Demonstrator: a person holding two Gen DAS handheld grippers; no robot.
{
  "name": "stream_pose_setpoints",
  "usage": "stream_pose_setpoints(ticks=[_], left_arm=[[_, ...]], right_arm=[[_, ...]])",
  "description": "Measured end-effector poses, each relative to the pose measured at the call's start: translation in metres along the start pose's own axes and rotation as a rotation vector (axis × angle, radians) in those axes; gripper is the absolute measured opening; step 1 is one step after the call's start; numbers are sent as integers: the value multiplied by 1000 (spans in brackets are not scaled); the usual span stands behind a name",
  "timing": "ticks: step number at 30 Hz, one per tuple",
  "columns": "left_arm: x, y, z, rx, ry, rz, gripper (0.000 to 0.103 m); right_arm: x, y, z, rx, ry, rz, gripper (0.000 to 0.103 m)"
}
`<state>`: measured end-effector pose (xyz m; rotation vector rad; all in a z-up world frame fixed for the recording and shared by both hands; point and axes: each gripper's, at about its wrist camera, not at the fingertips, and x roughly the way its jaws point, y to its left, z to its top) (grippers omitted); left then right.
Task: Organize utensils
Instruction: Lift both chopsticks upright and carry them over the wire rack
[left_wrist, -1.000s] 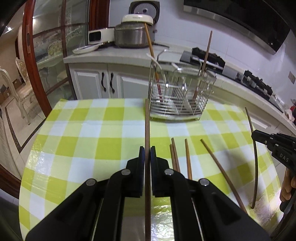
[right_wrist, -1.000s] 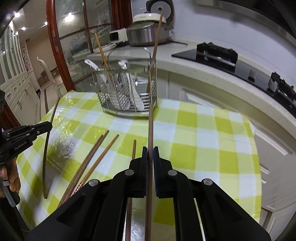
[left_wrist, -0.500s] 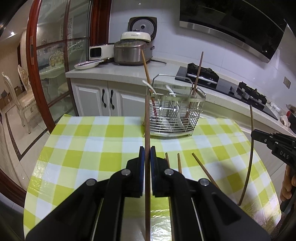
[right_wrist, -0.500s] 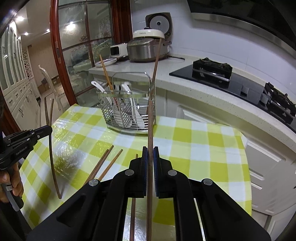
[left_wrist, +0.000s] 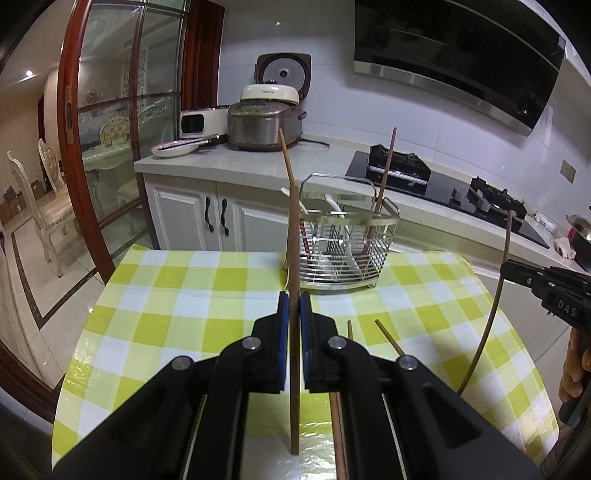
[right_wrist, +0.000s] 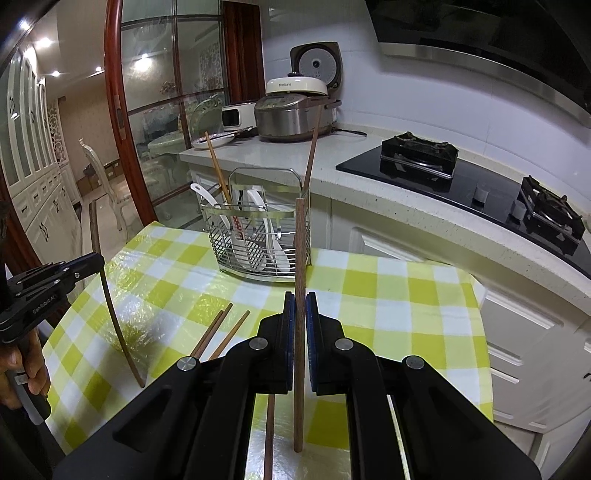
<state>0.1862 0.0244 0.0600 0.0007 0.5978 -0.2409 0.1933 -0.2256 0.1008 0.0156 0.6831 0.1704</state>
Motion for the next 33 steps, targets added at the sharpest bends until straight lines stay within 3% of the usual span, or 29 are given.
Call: stream_pose_setpoints(ticks=[18,24,33], left_arm=[[-7,-7,22,22,-30,-18,6],[-5,-8,47,31,-38,-45,6],[-9,-17,107,68,-100,-65,6]], right_arm=[[-13,4,19,-4,-44,-14,8],[-13,2,46,-1,-57,-10,8],[-18,8,114,-34,-107,-8,8]])
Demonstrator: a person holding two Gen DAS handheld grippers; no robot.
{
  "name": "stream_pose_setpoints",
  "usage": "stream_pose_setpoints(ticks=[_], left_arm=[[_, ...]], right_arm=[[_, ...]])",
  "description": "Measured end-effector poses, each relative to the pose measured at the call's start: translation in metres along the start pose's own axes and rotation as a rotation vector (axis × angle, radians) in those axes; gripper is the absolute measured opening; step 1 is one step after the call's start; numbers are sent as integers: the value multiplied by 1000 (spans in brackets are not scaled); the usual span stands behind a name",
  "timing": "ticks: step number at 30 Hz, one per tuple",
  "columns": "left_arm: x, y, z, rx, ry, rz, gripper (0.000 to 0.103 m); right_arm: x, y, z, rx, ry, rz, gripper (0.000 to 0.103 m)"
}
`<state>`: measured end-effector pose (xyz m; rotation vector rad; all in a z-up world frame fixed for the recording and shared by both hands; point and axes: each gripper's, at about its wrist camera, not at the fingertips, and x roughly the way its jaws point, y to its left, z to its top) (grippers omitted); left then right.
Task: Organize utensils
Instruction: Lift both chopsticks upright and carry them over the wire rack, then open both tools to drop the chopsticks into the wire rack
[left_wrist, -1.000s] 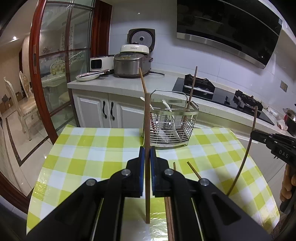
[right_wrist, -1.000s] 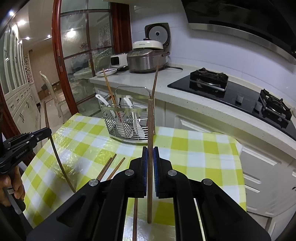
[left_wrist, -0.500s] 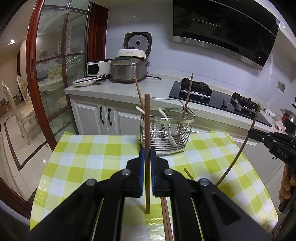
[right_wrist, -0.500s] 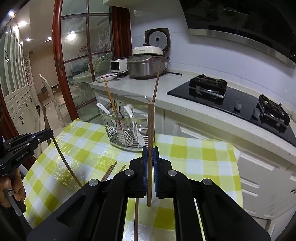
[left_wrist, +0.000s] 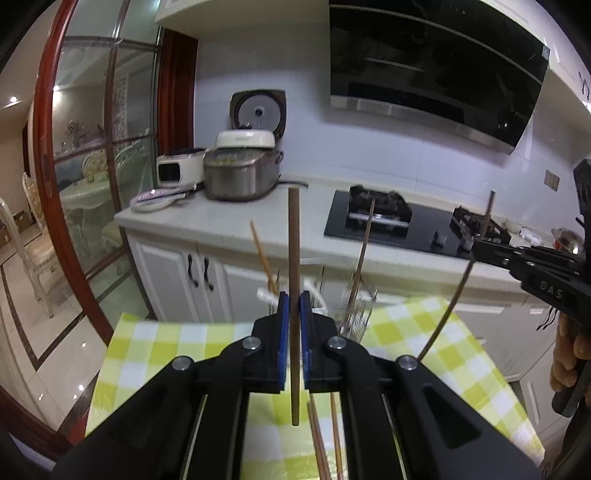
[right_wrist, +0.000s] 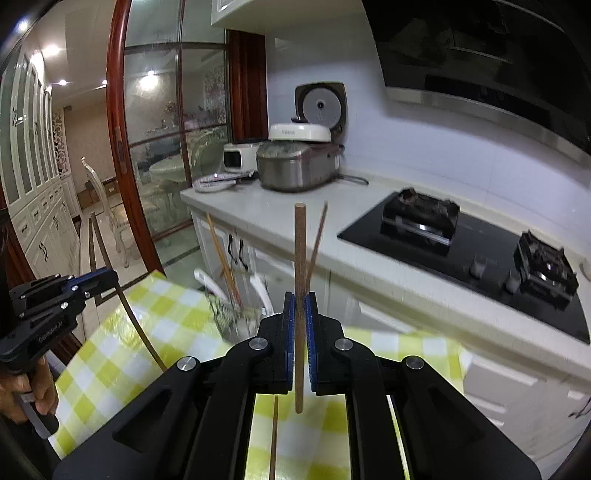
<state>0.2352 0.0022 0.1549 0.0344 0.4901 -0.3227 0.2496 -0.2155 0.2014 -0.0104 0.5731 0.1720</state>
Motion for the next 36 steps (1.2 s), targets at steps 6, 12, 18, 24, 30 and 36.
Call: stream_pose_setpoints(ticks=[6,12,18,24,30,36], left_arm=[[3,-6,46,25,-63,-6,6],[12,-10,86,34,-130,-7,6],[38,-8,108,25,-164,-12,6],[77,-3,108,2,-160,-24,6],[111,9,95,-30,-136,3,6],[136,23,78,-52,-103,37,6]], right_arm=[[6,6,49,-15,-38,14,8],[15,12,87,-21,-79,31,8],[39,14,105,-14,-91,44,8],[68,12,103,-7,-72,48,8],[97,8,91,2,-49,40,8],[122,0,73,20,-29,38,8]])
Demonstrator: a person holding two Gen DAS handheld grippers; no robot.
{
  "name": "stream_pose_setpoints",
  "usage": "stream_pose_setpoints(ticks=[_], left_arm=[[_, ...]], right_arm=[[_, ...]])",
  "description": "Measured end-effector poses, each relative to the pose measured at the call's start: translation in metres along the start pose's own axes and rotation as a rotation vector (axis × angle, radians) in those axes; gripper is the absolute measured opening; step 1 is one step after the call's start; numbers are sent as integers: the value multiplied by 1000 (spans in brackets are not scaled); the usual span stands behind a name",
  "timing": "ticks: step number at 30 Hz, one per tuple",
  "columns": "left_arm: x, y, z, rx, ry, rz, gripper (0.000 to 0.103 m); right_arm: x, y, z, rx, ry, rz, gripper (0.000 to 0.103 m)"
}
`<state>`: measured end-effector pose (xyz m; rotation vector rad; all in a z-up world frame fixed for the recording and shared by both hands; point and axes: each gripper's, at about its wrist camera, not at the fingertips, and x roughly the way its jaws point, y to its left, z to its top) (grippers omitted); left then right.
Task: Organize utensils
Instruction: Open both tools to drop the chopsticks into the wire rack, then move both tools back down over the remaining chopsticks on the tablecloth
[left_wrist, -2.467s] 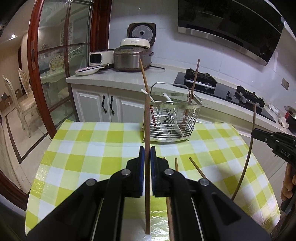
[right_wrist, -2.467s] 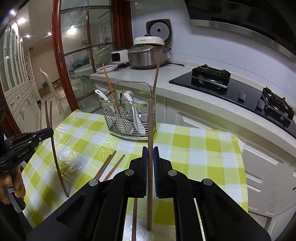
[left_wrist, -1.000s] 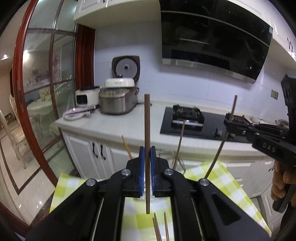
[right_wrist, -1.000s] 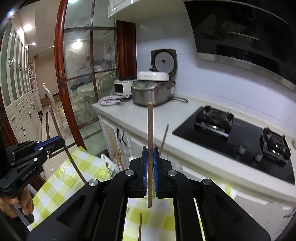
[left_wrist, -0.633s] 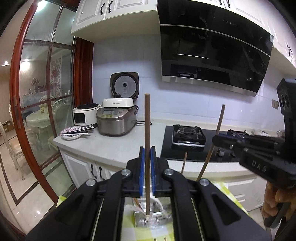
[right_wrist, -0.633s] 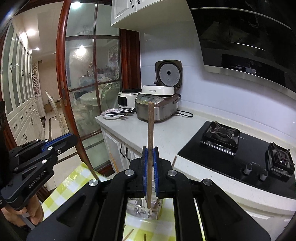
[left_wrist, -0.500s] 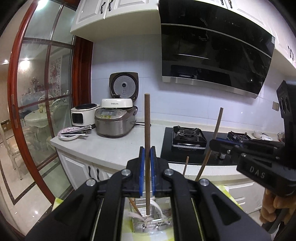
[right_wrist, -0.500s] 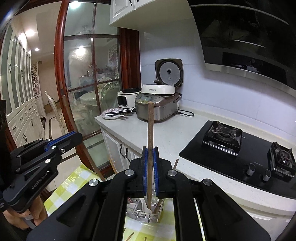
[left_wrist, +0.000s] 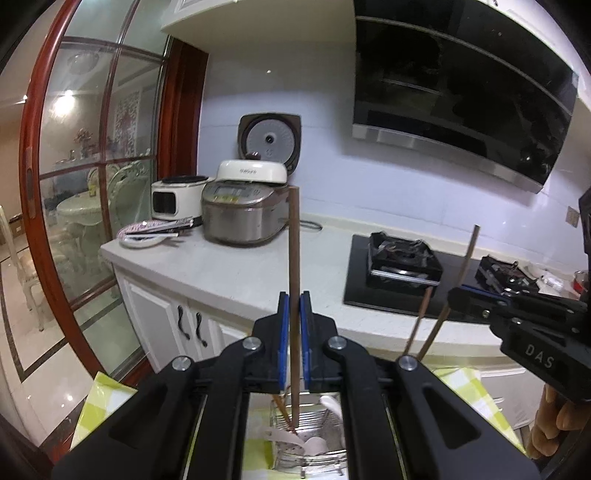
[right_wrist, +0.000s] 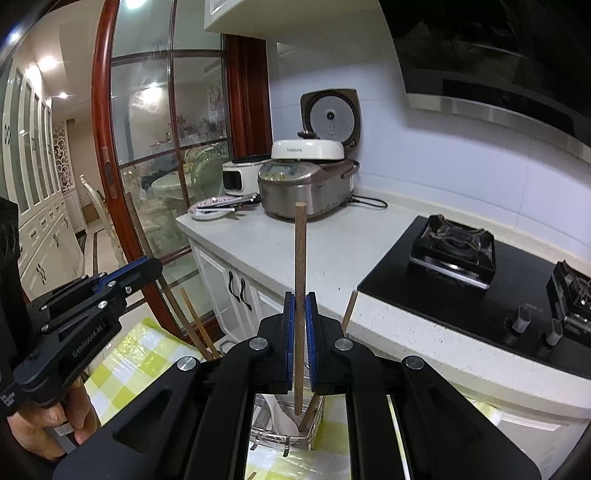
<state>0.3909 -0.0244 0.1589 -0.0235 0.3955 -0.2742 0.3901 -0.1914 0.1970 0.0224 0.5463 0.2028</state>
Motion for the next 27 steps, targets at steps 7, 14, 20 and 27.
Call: stream_pose_setpoints(ticks=[7,14,20,27], left_arm=[[16,5,-21,-8,55,7,6],[23,11,-40,-40,110,10,19],[9,14,-43,-38,100,25,37],[-24,19,-51,-63,80,29,43]], right_arm=[[21,0,-21,1,43,-2,8],[32,-4,-36,12,69,-20,9],[26,-9,-41,28,76,-38,12],[-1,-22,-56,51,42,-88,48]])
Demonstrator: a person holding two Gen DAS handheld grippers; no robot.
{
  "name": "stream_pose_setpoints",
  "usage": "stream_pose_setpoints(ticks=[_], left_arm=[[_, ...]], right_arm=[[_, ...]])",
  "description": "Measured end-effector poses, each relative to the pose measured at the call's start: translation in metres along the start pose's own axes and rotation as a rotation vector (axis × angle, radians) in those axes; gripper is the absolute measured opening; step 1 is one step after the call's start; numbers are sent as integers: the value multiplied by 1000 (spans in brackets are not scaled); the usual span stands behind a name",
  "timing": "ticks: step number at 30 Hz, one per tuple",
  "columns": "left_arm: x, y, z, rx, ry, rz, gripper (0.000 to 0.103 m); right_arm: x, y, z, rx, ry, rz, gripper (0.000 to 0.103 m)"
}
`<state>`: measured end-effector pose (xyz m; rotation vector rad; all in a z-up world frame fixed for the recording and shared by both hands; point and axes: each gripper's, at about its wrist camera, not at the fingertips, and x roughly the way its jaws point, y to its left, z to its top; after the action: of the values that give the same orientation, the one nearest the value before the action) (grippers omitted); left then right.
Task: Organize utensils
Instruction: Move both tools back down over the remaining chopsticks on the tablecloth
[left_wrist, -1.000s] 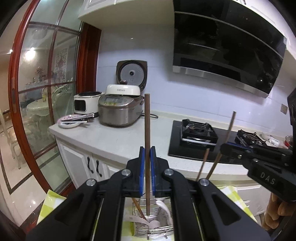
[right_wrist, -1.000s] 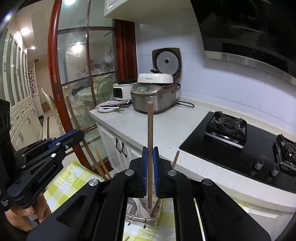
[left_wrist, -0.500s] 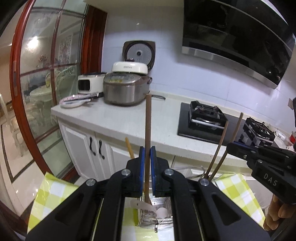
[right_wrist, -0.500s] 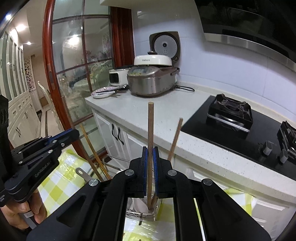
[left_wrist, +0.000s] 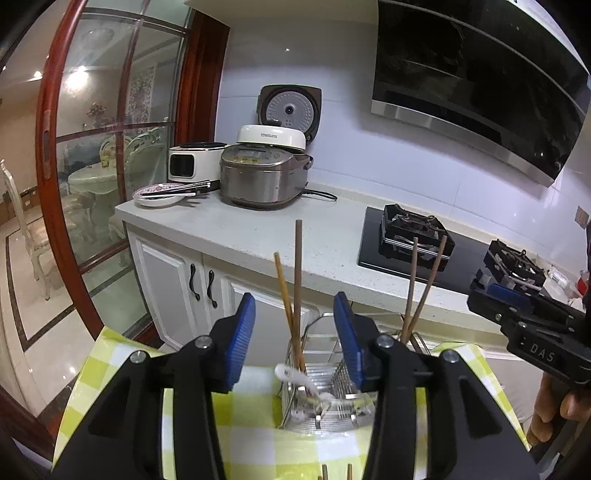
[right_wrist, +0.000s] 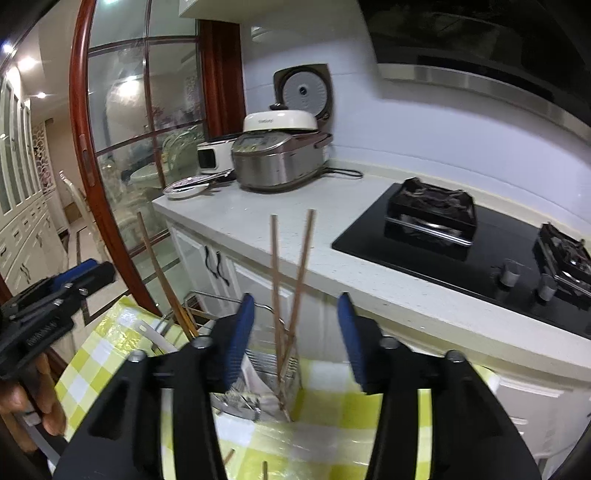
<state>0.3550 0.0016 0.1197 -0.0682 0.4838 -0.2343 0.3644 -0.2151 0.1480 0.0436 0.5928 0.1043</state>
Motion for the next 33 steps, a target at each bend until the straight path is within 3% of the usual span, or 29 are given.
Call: stream_pose_setpoints(ticks=[5,13,25,33], left_arm=[[-27,5,-16,-18,-4,3,50],[-52,5,-56,-14,36,40,54],[-58,15,-159,-80,215,12,54],[-47,12,-196,-59,333,-55,54]], right_arm=[[-16,-13,-24,14,10,-21,60],[-27,-27,-86,66,87,-8,69],[-18,-11,-180,90,239,15,70],[-10,11,-216,25,338,12,72]])
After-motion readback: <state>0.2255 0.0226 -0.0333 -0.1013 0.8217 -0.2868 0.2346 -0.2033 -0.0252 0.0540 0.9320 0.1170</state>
